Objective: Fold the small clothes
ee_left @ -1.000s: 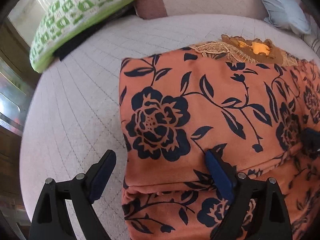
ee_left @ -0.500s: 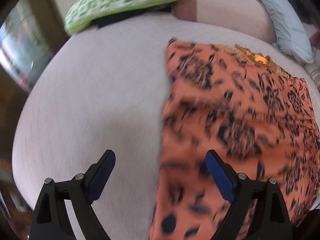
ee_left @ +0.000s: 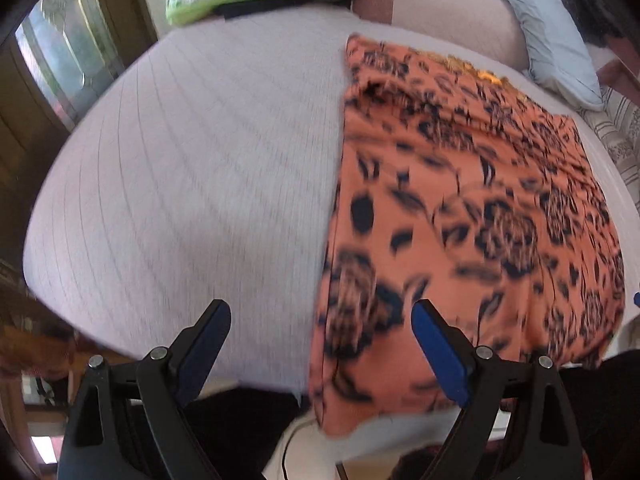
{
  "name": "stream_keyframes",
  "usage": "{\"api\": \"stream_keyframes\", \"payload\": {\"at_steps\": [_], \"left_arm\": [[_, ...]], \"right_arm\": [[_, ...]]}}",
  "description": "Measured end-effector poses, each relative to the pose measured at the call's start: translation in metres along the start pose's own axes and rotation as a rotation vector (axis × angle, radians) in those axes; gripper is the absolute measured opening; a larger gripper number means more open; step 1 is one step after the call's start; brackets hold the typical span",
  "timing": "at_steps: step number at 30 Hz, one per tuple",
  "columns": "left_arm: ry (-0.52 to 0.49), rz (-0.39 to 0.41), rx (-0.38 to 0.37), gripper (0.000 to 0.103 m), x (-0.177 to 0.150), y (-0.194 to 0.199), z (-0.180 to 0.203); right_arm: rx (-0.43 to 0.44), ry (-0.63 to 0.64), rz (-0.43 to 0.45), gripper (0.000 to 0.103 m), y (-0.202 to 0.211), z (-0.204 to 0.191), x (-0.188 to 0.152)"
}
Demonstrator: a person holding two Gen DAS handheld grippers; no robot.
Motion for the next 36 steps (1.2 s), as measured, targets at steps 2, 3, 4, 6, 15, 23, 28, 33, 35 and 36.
{"api": "stream_keyframes", "payload": {"at_steps": [2, 3, 4, 6, 15, 23, 28, 33, 35, 36], "left_arm": [[0.023, -0.029, -0.017, 0.092, -0.01, -0.007, -0.005], [0.038, -0.046, -0.031, 0.092, -0.016, -0.01, -0.008], [0.054, -0.061, -0.048, 0.092, -0.022, -0.013, -0.01], [0.082, -0.082, -0.077, 0.09, -0.033, -0.014, -0.014], [0.052, -0.125, -0.106, 0.07, -0.062, -0.026, -0.007], [-0.021, -0.13, -0.172, 0.07, -0.064, -0.041, 0.013], [-0.004, -0.125, -0.194, 0.06, -0.061, -0.041, 0.013], [-0.036, -0.098, -0.228, 0.015, -0.063, -0.033, 0.011], [-0.063, -0.089, -0.246, 0.008, -0.059, -0.025, 0.015], [-0.076, -0.086, -0.248, 0.007, -0.059, -0.022, 0.017]], "right_arm": [[0.004, -0.042, -0.034, 0.064, -0.005, 0.01, -0.011], [0.01, -0.057, -0.049, 0.064, -0.009, 0.013, -0.016], [0.016, -0.07, -0.065, 0.064, -0.013, 0.015, -0.022], [0.007, -0.093, -0.115, 0.064, -0.025, 0.018, -0.033], [-0.062, -0.122, -0.17, 0.064, -0.051, 0.017, -0.051], [-0.119, -0.114, -0.192, 0.063, -0.071, 0.013, -0.059], [-0.089, -0.109, -0.171, 0.063, -0.076, 0.015, -0.058], [-0.049, -0.098, -0.167, 0.054, -0.075, 0.02, -0.058], [-0.052, -0.089, -0.176, 0.039, -0.073, 0.02, -0.059], [-0.048, -0.083, -0.184, 0.035, -0.069, 0.02, -0.061]]}}
Point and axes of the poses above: each gripper's, at about its wrist camera, not at the fingertips, and y roughly against the way its jaws point, z to its right, x to its top, the point moved 10 cm from there along -y, roughly the way its jaws point, and after that the axes turned 12 degrees about -z, right-handed, at the moved point
